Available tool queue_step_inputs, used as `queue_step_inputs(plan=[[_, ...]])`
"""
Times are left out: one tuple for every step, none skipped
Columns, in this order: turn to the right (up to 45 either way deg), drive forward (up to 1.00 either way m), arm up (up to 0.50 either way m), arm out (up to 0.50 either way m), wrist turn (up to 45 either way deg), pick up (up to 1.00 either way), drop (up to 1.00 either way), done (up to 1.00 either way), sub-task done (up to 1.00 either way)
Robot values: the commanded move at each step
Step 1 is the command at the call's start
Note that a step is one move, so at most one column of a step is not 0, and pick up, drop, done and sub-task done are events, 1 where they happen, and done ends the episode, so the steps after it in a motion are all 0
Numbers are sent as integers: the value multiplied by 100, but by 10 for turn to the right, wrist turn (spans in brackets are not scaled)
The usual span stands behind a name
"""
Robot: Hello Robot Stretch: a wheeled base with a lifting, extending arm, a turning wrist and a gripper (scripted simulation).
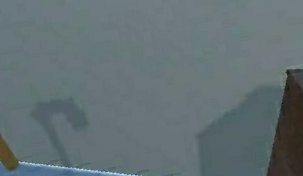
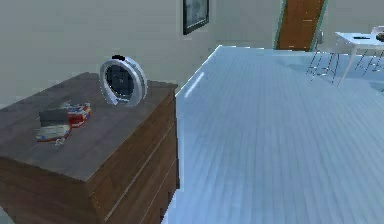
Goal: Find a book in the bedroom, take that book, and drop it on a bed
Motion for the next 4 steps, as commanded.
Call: queue_step_inputs(plan=[[-270,0,0,0,0,0,0,0,0],[0,0,50,0,0,0,0,0,0],[0,0,38,0,0,0,0,0,0],[0,0,0,42,0,0,0,0,0]])
